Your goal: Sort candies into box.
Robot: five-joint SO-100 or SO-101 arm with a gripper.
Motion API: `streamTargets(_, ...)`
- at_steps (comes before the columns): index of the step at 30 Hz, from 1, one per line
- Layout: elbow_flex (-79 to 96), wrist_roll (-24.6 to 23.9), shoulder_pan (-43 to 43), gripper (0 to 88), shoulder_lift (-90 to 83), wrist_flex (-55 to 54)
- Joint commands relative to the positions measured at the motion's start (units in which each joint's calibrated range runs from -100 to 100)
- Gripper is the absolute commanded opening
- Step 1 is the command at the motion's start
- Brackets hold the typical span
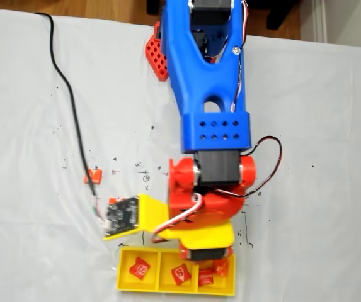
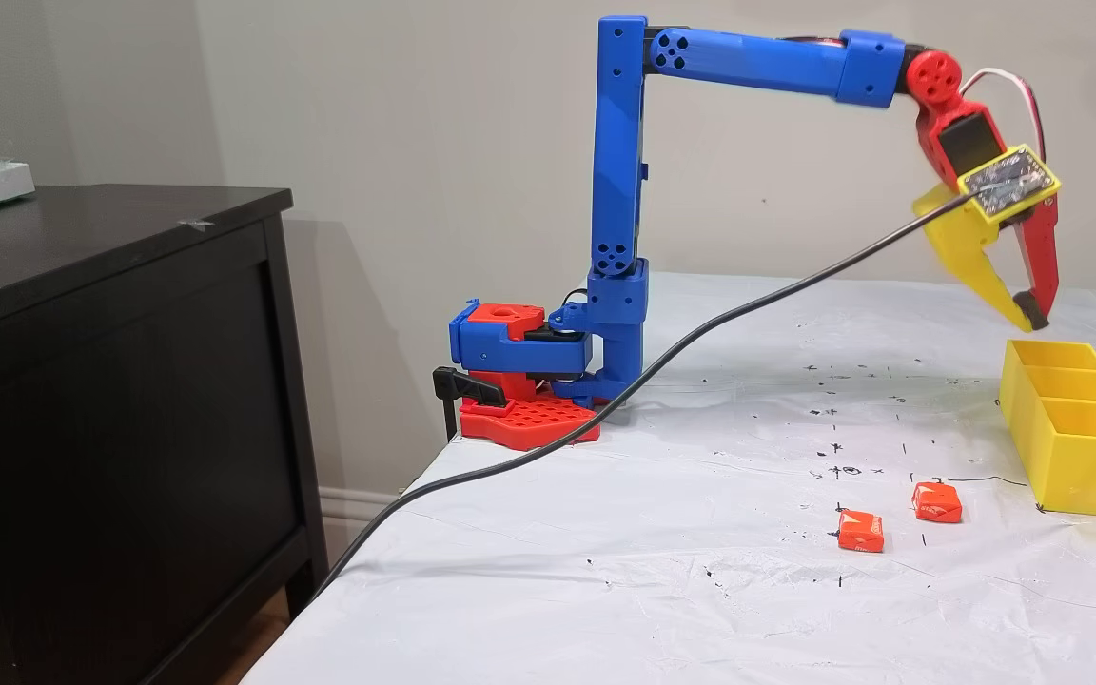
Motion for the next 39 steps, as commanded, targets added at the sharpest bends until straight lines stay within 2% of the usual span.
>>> streamTargets(1, -6.5, 3.0, 4.7, 0.2, -7.0, 8.6)
streamTargets(6, -2.8, 9.0, 8.4, 0.1, -6.8, 16.1)
streamTargets(14, 18.0, 13.3, 18.1, 0.1, -18.6, 5.0)
streamTargets(17, 21.6, 14.7, 20.4, 0.1, -17.6, 2.4)
streamTargets(23, 17.2, 14.3, 21.9, 0.1, -7.9, 1.4)
streamTargets(27, 12.1, 15.7, 23.2, 0.1, -3.1, 3.7)
streamTargets(35, 10.2, 15.6, 24.2, 0.8, -2.5, 1.6)
streamTargets(38, 10.1, 15.6, 23.9, 3.0, -1.4, 1.0)
streamTargets(39, 10.4, 15.6, 23.9, 7.8, -1.3, 0.7)
